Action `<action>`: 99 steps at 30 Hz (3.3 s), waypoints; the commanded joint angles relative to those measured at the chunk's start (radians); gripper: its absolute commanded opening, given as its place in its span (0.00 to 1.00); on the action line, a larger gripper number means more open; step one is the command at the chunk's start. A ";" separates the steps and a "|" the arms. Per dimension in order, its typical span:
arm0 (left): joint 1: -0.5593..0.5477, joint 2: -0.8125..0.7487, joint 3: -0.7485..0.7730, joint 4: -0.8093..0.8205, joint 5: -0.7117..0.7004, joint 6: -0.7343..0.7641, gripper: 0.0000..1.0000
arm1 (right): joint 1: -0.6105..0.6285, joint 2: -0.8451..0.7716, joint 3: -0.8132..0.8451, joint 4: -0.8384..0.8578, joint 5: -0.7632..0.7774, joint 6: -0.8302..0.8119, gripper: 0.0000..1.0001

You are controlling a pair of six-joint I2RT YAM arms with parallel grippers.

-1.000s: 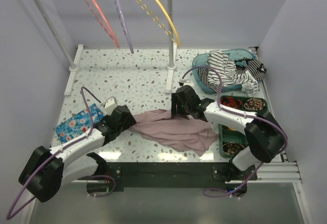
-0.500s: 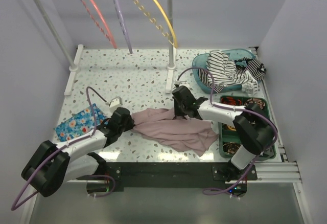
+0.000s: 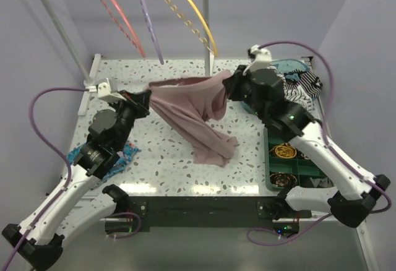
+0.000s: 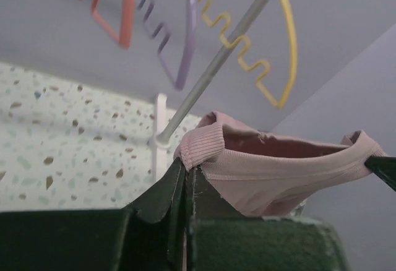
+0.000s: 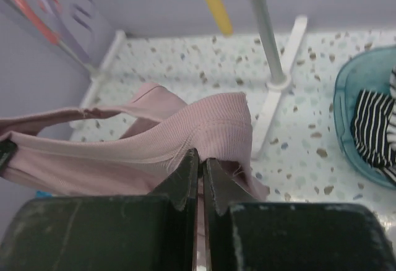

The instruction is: Place the tank top on the hanger

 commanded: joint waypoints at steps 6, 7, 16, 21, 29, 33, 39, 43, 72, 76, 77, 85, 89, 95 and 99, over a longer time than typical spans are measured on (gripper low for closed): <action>0.007 0.070 0.403 0.061 0.118 0.156 0.00 | 0.000 -0.038 0.368 -0.125 0.008 -0.094 0.00; 0.007 0.070 0.409 0.027 0.145 0.155 0.00 | 0.000 -0.044 0.360 -0.125 -0.002 -0.091 0.00; 0.007 -0.115 -0.030 -0.094 0.225 0.009 0.01 | 0.000 -0.275 -0.270 0.043 -0.171 0.076 0.00; 0.007 -0.292 -0.349 -0.131 0.274 -0.144 0.42 | 0.012 -0.358 -0.751 0.291 -0.291 0.278 0.24; 0.007 -0.214 -0.255 -0.232 0.159 -0.173 0.80 | 0.063 -0.441 -0.933 0.190 -0.196 0.359 0.67; 0.007 -0.053 -0.100 -0.400 0.077 -0.154 0.82 | 0.065 -0.559 -0.881 0.062 -0.072 0.346 0.70; 0.007 -0.118 0.003 -0.393 0.046 -0.063 0.80 | 0.065 -0.619 -0.836 0.029 -0.026 0.294 0.71; 0.007 -0.064 0.218 -0.431 -0.080 0.006 0.80 | 0.066 -0.567 -0.789 0.031 -0.030 0.254 0.71; 0.257 0.940 1.402 -0.502 -0.266 0.380 0.80 | 0.065 -0.489 -0.736 0.037 -0.170 0.176 0.71; 0.278 0.983 1.417 -0.504 -0.290 0.376 0.80 | 0.065 -0.490 -0.744 0.029 -0.171 0.171 0.71; 0.286 0.995 1.417 -0.502 -0.298 0.376 0.79 | 0.065 -0.492 -0.749 0.031 -0.173 0.173 0.71; 0.317 1.046 1.420 -0.485 -0.325 0.411 0.68 | 0.065 -0.490 -0.753 0.028 -0.179 0.173 0.71; 0.324 1.049 1.414 -0.491 -0.353 0.416 0.61 | 0.065 -0.490 -0.756 0.029 -0.182 0.179 0.71; 0.334 1.027 1.385 -0.464 -0.364 0.439 0.45 | 0.065 -0.483 -0.764 0.040 -0.185 0.185 0.71; 0.340 1.027 1.379 -0.453 -0.370 0.460 0.36 | 0.065 -0.475 -0.763 0.042 -0.184 0.184 0.71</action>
